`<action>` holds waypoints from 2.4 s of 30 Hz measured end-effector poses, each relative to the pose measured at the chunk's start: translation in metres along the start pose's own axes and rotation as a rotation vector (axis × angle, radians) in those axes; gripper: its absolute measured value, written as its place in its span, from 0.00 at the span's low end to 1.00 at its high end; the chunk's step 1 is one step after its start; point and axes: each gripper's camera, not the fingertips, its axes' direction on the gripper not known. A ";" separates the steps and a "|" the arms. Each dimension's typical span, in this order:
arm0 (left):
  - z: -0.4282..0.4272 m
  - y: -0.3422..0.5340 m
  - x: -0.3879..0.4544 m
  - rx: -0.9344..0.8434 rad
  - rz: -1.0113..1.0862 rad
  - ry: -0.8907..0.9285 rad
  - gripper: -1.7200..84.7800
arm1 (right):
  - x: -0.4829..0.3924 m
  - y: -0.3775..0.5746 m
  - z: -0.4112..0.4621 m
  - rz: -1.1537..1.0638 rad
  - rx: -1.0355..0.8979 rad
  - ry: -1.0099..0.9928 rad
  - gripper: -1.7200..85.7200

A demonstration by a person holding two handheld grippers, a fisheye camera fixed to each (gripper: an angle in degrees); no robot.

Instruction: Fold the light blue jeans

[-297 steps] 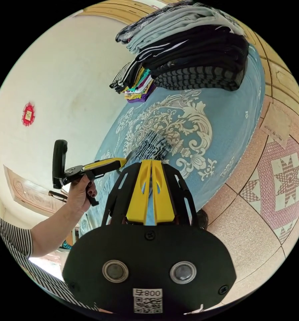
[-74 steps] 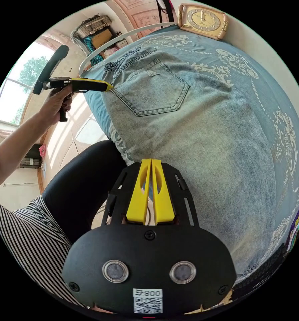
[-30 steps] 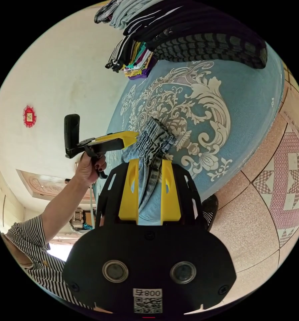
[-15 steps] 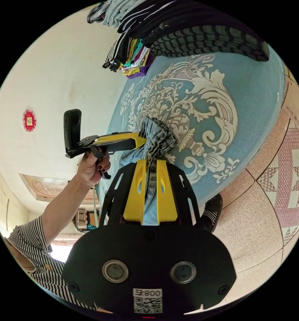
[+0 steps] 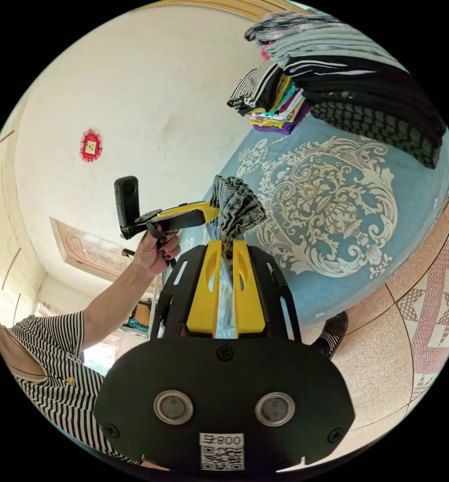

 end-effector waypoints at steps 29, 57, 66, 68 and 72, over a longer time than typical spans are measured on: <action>-0.259 0.390 -0.042 0.115 -0.372 -0.034 0.06 | -0.316 0.070 0.238 -0.471 -0.552 0.047 0.06; -0.340 0.646 -0.042 0.429 -1.121 0.173 0.17 | -0.451 0.102 0.350 -0.778 -0.847 0.135 0.09; -0.378 0.635 -0.013 0.404 -0.983 -0.012 0.07 | -0.475 0.043 0.393 -0.873 -0.855 0.241 0.08; -0.392 0.624 -0.004 0.390 -0.916 -0.102 0.07 | -0.484 0.039 0.398 -0.899 -0.829 0.259 0.06; -0.378 0.622 -0.013 0.263 -0.951 -0.141 0.07 | -0.484 0.043 0.420 -0.903 -0.873 0.305 0.03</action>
